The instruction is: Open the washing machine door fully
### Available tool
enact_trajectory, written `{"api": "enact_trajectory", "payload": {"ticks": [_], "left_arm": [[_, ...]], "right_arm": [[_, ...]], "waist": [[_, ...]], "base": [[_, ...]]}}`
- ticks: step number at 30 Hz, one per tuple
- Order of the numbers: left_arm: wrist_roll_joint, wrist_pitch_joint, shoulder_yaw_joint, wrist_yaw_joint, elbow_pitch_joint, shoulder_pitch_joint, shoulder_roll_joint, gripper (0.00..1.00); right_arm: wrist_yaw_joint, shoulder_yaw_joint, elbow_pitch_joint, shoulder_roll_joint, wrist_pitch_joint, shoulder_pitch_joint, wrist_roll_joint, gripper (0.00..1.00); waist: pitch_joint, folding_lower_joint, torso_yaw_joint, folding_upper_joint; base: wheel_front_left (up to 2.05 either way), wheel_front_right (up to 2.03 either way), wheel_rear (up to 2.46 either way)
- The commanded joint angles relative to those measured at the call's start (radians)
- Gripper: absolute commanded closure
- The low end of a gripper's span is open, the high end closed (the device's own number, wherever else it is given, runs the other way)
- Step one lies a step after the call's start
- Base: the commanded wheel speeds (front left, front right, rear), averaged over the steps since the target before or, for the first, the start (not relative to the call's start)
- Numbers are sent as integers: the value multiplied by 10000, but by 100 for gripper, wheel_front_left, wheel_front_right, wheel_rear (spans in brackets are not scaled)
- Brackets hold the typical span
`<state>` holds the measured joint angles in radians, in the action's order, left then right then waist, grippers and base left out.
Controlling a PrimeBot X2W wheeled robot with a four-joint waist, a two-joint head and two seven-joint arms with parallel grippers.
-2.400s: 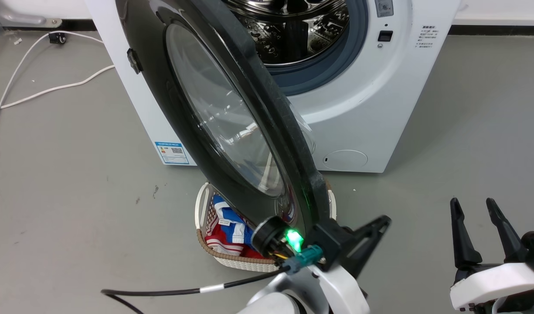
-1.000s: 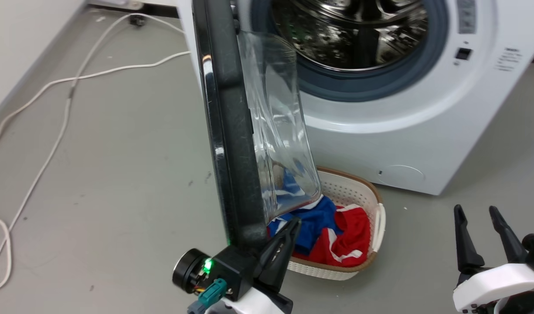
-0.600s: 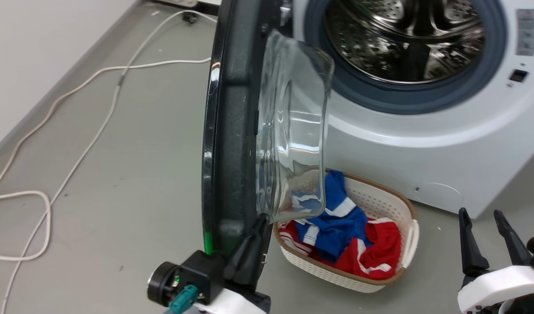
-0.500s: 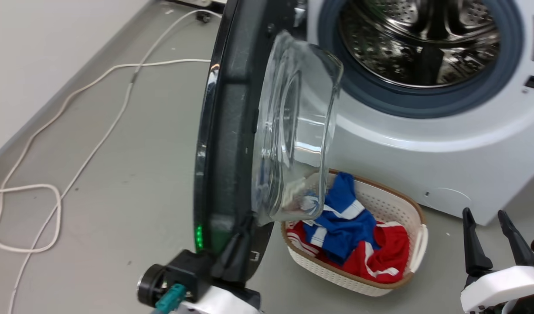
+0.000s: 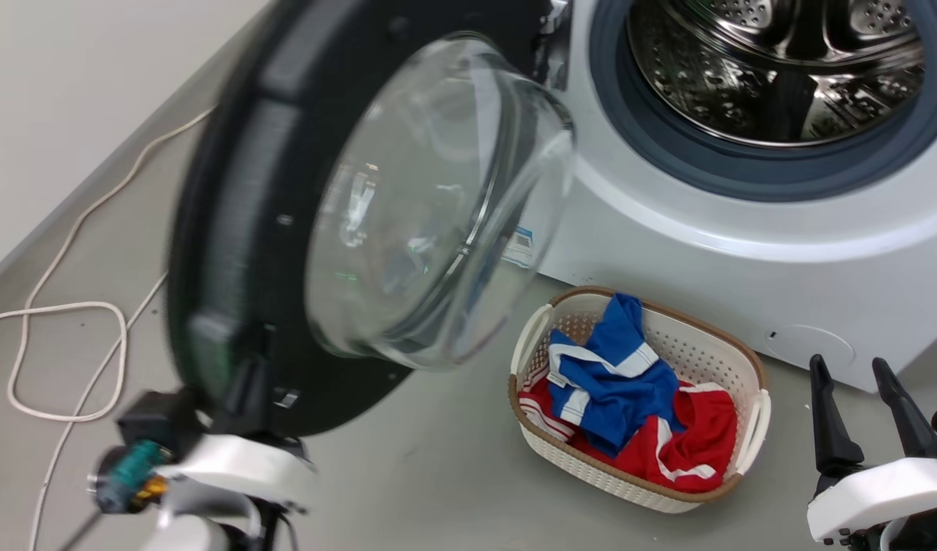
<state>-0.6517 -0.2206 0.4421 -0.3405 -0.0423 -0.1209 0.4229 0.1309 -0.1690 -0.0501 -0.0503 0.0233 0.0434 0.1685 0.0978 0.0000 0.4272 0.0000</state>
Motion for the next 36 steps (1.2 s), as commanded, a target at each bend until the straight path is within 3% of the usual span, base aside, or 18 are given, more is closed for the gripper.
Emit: {"api": "enact_trajectory", "payload": {"ticks": [1,6,10,20,29,36], "left_arm": [[-120,-114,-336,56,238,-220,155,100],[-533,-288,-1257,217,1004,-596,349,100],[-937,-373,-1945,587,1711,-1020,438,100],[-1027,-456,-3187,1070,3142,-1623,536,100],[-215,-465,-3671,1019,2713,-932,129,100],[486,-446,-3481,559,1292,406,-241,100]], "right_arm": [[-2,11,-6,4,15,-137,21,0],[-2,61,22,4,5,-264,-14,0],[-2,98,-64,2,75,-394,-53,0],[-2,173,-216,2,126,-629,-163,0],[-2,159,-51,2,-9,-586,-78,0],[-2,220,168,2,-140,-410,15,0]], "waist": [[73,0,-150,0],[214,0,-495,0],[414,0,-738,0],[726,0,-1232,0],[503,0,-1368,0],[-11,0,-1529,0]], "base": [[0,0,0],[0,0,0],[0,0,0],[0,0,0],[0,0,0],[0,0,0]]}}
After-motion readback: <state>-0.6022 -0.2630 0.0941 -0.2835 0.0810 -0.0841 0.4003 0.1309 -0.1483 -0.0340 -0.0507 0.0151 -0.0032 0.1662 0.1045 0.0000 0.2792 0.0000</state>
